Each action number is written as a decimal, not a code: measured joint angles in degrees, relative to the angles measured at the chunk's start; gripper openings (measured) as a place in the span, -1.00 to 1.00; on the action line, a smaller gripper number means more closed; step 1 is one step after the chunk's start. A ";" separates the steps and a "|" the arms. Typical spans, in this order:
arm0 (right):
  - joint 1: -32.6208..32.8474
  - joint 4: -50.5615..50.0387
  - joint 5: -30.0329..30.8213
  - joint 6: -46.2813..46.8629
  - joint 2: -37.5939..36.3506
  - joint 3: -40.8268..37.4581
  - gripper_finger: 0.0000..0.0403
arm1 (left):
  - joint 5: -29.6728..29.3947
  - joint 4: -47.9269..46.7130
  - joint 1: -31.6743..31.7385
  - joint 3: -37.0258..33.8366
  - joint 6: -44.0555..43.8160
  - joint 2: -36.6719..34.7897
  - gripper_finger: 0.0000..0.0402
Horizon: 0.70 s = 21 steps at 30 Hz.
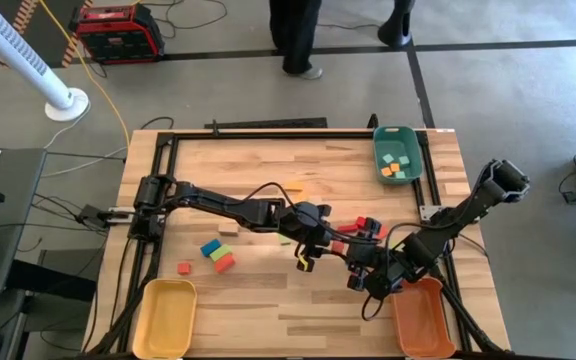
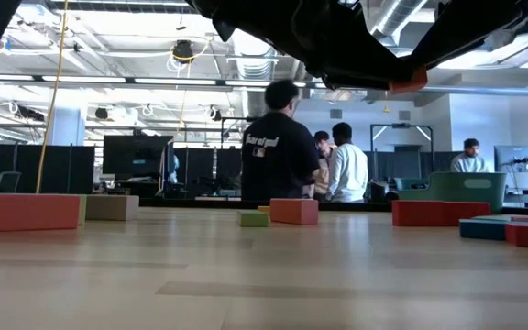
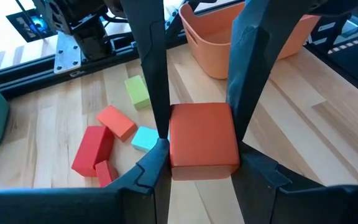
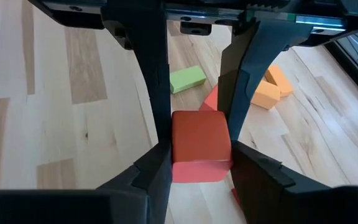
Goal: Sort blocks by size
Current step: Put the orange square block into the green bin
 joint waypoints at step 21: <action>-1.93 -0.98 -0.63 -0.14 0.04 -0.02 -0.22 | -0.12 -1.67 0.60 0.00 -0.48 0.00 -0.23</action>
